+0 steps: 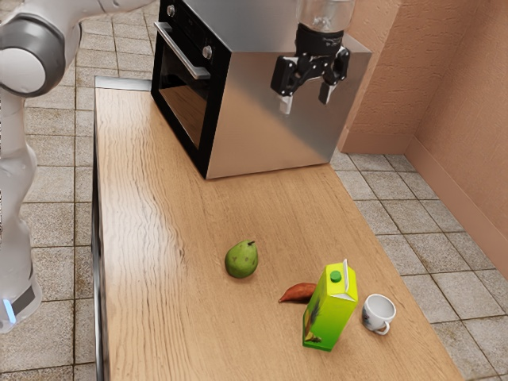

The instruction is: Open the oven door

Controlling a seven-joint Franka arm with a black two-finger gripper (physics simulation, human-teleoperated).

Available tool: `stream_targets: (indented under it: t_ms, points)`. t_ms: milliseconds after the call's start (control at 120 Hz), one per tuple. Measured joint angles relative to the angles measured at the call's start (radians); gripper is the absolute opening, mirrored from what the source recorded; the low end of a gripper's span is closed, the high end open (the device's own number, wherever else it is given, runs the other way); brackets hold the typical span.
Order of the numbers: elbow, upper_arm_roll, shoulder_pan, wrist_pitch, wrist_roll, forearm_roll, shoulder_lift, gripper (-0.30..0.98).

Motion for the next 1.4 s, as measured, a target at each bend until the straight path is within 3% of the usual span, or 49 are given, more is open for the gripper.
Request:
stream_targets:
  t_ms: [233,258,342,408,483,667,758,1150,1400]
  points:
    - [-0.016,-0.002,0.174,-0.049,-0.103,0.002,-0.114,0.69]
    - [-0.017,-0.003,0.141,-0.062,-0.115,0.002,-0.143,0.68]
    - [-0.063,-0.009,-0.109,-0.111,-0.151,0.029,-0.258,0.69]
    - [-0.296,-0.135,0.0,-0.108,-0.174,0.049,-0.48,0.69]
    - [-0.507,-0.185,0.114,-0.08,-0.188,0.057,-0.675,0.68]
    - [-0.799,-0.192,0.264,0.031,-0.172,0.062,-0.923,0.69]
    - [-0.919,-0.118,0.3,0.125,-0.137,0.063,-1.017,0.69]
    - [-1.006,0.029,0.297,0.299,0.052,0.072,-1.114,0.69]
    - [-1.005,0.076,0.582,0.33,0.21,0.036,-1.053,0.69]
